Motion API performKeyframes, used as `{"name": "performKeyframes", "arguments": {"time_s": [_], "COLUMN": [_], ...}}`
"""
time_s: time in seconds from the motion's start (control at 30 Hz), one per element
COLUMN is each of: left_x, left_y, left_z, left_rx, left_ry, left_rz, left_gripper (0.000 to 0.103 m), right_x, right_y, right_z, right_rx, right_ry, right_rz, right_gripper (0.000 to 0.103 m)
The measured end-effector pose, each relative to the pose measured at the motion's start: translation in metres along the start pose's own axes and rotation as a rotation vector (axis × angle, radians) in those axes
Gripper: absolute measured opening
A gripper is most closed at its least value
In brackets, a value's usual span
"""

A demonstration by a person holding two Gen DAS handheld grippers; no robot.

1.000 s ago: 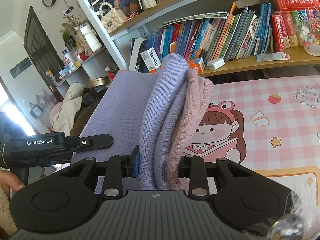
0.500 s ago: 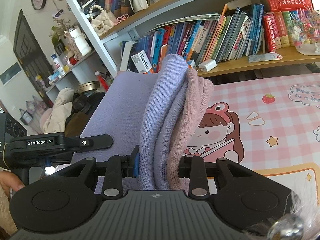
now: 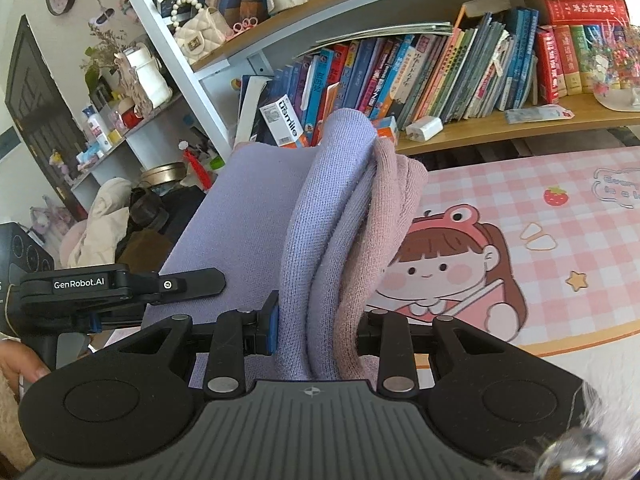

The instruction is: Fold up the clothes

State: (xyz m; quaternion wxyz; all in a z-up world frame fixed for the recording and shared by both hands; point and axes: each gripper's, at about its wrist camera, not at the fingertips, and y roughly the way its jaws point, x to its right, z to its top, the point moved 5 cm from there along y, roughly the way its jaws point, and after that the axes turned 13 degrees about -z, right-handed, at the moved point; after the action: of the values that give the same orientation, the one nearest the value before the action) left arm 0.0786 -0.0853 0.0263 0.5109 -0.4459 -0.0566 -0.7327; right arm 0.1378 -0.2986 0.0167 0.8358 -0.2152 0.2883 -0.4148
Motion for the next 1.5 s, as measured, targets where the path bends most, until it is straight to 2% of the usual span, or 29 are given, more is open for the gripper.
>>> {"name": "performKeyframes", "arguments": {"time_s": [0.3,0.77,1.17,1.5], "left_x": [-0.038,-0.109,-0.166,-0.200], "left_y": [-0.021,-0.023,0.003,0.030], "left_z": [0.026,0.073,0.111,0.136], "left_rx": [-0.012,-0.047,-0.031,-0.024], "left_ry": [-0.006,-0.021,-0.060,-0.067], "left_rz": [-0.020,-0.052,-0.034,0.001], "left_gripper": [0.041,0.041,0.041,0.041], "right_x": [-0.041,-0.089,-0.100,-0.089], "right_y": [0.027,0.091,0.161,0.215], "right_z": [0.004,0.020,0.047,0.064], "right_rx": [0.005,-0.001,-0.015,-0.022], "right_ry": [-0.004,-0.022,-0.054,-0.034], "right_rz": [-0.016,-0.060,-0.056,-0.025], "right_gripper": [0.028,0.028,0.028,0.028]}}
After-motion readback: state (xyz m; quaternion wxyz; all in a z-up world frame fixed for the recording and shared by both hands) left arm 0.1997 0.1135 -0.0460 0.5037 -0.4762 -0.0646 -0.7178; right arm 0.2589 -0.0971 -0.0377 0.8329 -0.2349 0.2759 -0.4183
